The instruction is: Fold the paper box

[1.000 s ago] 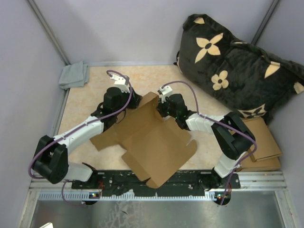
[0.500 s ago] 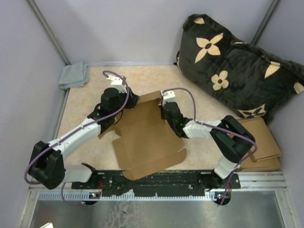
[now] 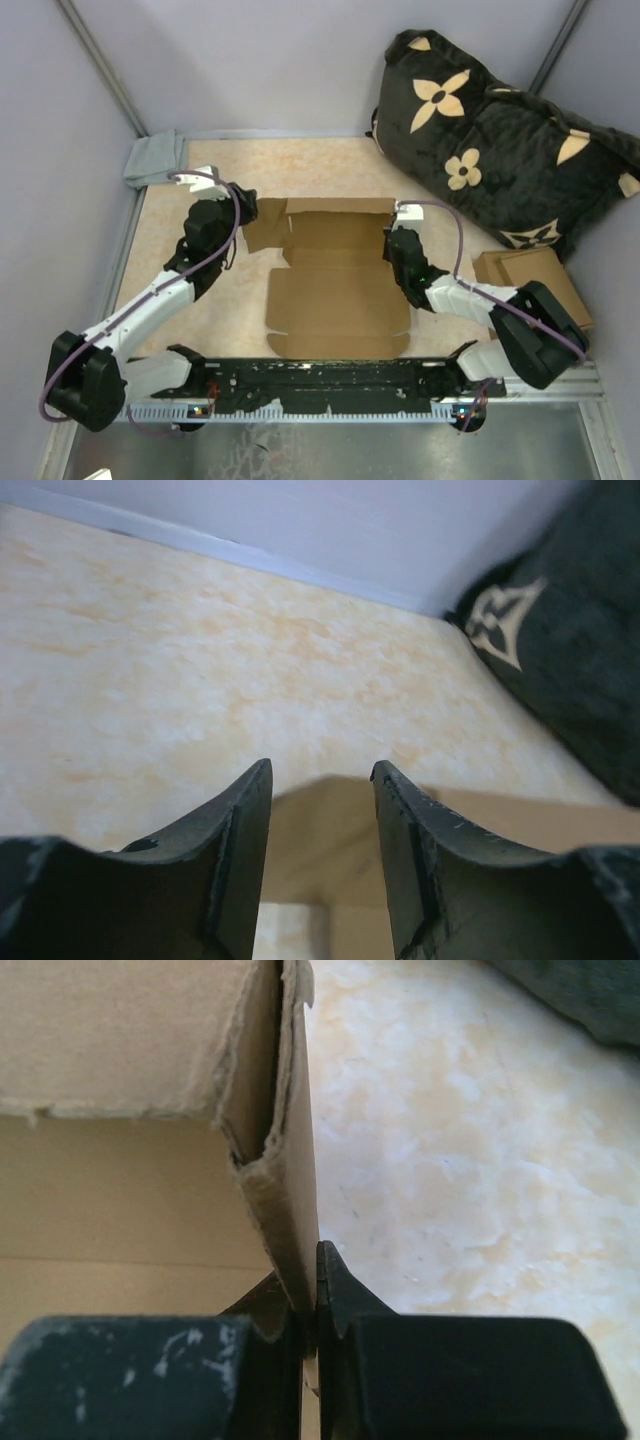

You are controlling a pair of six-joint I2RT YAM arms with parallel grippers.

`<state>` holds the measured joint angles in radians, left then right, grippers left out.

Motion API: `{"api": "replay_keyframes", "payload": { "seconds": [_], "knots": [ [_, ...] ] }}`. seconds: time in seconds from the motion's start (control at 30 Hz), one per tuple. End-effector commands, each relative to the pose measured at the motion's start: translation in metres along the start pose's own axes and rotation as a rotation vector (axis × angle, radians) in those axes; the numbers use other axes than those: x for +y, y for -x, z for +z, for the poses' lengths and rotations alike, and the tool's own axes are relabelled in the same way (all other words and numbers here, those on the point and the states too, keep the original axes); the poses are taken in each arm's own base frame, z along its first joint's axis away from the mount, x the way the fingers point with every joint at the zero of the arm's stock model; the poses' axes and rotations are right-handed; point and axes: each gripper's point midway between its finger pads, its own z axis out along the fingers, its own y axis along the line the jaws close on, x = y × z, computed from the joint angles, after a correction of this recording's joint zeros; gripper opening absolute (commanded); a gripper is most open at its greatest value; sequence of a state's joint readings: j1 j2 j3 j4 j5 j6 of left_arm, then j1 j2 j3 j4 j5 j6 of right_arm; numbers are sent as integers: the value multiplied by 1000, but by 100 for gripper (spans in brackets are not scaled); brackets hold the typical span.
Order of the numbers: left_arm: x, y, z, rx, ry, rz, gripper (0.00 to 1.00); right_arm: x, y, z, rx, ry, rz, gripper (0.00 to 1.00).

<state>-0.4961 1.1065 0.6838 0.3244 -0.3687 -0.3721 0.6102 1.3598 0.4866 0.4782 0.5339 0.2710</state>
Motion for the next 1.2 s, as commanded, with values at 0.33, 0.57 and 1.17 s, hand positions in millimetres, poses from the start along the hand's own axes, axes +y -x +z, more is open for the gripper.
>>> {"api": "replay_keyframes", "payload": {
  "seconds": [0.33, 0.57, 1.17],
  "knots": [
    [121, -8, 81, 33, 25, -346, 49, -22, 10, -10, 14, 19, 73, 0],
    [76, -61, 59, 132, -272, -364, 48, -16, 15, -9, 26, 65, 80, 1],
    [-12, -109, -46, 213, -575, -136, 50, -8, 20, -11, 42, 132, 109, 4]
  ]
}}
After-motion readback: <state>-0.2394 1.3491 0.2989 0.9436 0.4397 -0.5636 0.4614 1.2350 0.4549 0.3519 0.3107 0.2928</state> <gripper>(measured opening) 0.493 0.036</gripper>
